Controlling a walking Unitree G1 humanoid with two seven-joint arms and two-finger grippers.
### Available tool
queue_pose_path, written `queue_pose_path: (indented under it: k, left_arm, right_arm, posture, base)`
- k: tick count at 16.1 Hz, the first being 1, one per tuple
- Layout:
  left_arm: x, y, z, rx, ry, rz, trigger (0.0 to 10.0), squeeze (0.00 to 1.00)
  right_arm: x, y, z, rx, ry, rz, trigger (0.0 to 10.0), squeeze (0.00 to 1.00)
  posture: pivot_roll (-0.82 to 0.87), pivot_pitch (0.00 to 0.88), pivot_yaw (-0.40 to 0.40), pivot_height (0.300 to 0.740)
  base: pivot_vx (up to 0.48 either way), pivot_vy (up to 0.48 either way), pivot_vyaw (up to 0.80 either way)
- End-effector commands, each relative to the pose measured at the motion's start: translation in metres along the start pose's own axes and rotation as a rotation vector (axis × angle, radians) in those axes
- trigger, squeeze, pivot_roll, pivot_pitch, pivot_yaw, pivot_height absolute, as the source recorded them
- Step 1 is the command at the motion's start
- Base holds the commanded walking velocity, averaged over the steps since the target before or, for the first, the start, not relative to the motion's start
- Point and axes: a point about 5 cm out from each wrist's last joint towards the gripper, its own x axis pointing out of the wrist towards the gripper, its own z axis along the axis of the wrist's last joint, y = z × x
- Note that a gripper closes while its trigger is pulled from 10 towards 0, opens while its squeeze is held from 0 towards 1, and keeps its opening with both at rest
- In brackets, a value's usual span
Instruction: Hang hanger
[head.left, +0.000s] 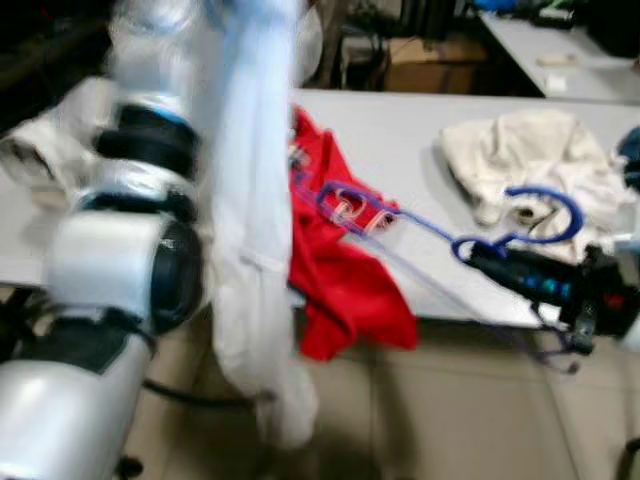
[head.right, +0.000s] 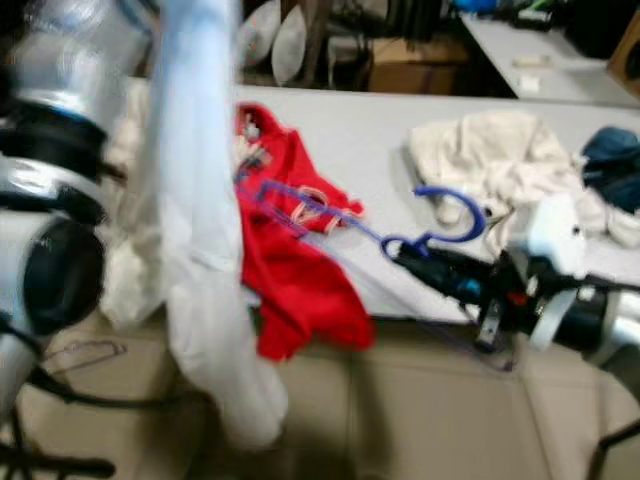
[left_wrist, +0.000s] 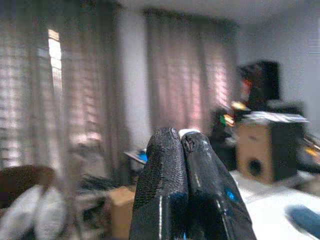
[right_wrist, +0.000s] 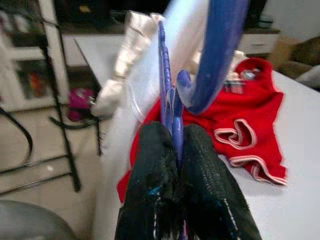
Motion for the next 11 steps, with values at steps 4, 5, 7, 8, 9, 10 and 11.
queue_pose_path:
  k: [4, 5, 7, 8, 9, 10, 11]
  left_arm:
    - [0.014, -0.014, 0.031, -0.006, -0.102, -0.11, 10.0, 0.0]
    - [0.019, -0.021, 0.04, -0.039, -0.146, -0.157, 10.0, 0.0]
    - [0.021, -0.022, 0.069, -0.081, -0.238, -0.204, 10.0, 0.0]
    - [0.02, -0.02, 0.086, -0.095, -0.289, -0.214, 10.0, 0.0]
    - [0.019, -0.019, 0.097, -0.106, -0.32, -0.222, 10.0, 0.0]
    - [0.017, -0.018, 0.118, -0.114, -0.383, -0.244, 10.0, 0.0]
    - [0.015, -0.018, 0.135, -0.11, -0.434, -0.265, 10.0, 0.0]
  right_arm:
    - [0.047, 0.003, -0.003, -0.027, 0.016, 0.158, 10.0, 0.0]
    - [0.066, -0.016, -0.014, -0.074, 0.082, 0.067, 10.0, 0.0]
    - [0.085, -0.064, -0.006, -0.169, 0.096, -0.205, 10.0, 0.0]
    - [0.088, -0.085, 0.012, -0.189, 0.02, -0.331, 10.0, 0.0]
    - [0.087, -0.096, 0.028, -0.213, -0.047, -0.398, 10.0, 0.0]
    - [0.084, -0.112, 0.062, -0.253, -0.19, -0.5, 10.0, 0.0]
    - [0.079, -0.122, 0.092, -0.278, -0.315, -0.566, 10.0, 0.0]
  posture:
    - [0.01, 0.0, 0.02, 0.74]
    - [0.01, 0.0, 0.018, 0.74]
    - [0.01, 0.0, 0.008, 0.74]
    - [0.02, 0.0, 0.0, 0.74]
    - [0.02, 0.0, -0.005, 0.74]
    - [0.03, 0.0, -0.014, 0.74]
    - [0.03, 0.0, -0.02, 0.74]
  base:
    - [0.291, 0.0, 0.0]
    - [0.296, 0.0, 0.0]
    - [0.291, 0.0, 0.0]
    - [0.289, 0.0, 0.0]
    - [0.292, 0.0, 0.0]
    - [0.285, 0.0, 0.0]
    - [0.285, 0.0, 0.0]
